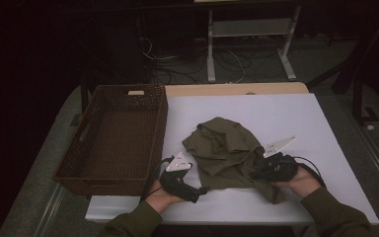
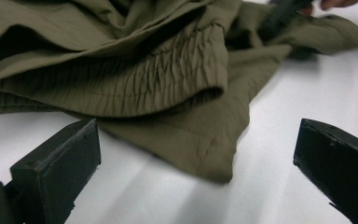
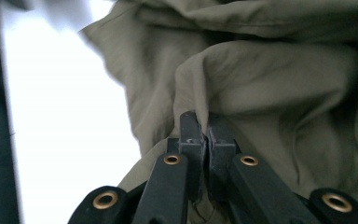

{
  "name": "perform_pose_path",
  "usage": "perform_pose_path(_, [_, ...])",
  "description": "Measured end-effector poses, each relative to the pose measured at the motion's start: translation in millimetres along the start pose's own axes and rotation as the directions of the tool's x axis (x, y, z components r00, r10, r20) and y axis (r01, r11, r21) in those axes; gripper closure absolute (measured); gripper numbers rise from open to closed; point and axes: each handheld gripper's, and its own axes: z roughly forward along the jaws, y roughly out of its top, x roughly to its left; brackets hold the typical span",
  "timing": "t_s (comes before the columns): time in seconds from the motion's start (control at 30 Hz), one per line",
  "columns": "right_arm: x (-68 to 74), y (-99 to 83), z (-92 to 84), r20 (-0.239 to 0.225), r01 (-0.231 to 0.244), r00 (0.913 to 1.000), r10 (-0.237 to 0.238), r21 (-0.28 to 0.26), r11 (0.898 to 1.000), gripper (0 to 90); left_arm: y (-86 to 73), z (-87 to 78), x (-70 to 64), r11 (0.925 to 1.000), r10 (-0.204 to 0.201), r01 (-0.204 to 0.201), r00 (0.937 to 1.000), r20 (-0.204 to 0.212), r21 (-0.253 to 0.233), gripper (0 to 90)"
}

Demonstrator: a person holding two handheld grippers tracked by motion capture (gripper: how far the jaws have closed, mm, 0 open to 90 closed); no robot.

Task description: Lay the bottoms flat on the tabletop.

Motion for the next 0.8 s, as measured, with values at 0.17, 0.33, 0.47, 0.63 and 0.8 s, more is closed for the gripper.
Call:
perform_pose_path(0.17, [21.9,3.4,3.3,-0.029,0.062,0.9977,-0.061,0.019,0.998,84.5,0.2,-0.1,0.0,1.0,-0.002,0.002,1.0,-0.001,-0.001,0.0])
perform_pose_path(0.33, [21.8,8.2,-9.1,-0.018,0.05,0.9985,-0.052,-0.062,0.997,65.0,-0.1,-0.4,0.1,1.0,-0.001,0.001,1.0,-0.001,-0.001,0.0])
perform_pose_path(0.47, [22.6,15.2,-29.3,0.008,0.045,0.999,-0.044,-0.152,0.987,57.2,0.0,-0.2,0.1,1.0,-0.003,0.003,1.0,-0.002,-0.002,0.0])
perform_pose_path(0.63, [19.6,24.8,-42.6,0.08,0.046,0.9963,-0.03,-0.21,0.977,46.8,0.1,0.2,-0.2,1.0,0.0,0.0,1.0,-0.003,0.0,0.0])
perform_pose_path(0.8, [8.4,33.2,-35.6,0.099,0.017,0.995,0.005,-0.211,0.977,41.4,0.2,0.4,0.1,1.0,0.0,0.0,1.0,-0.002,0.003,0.0])
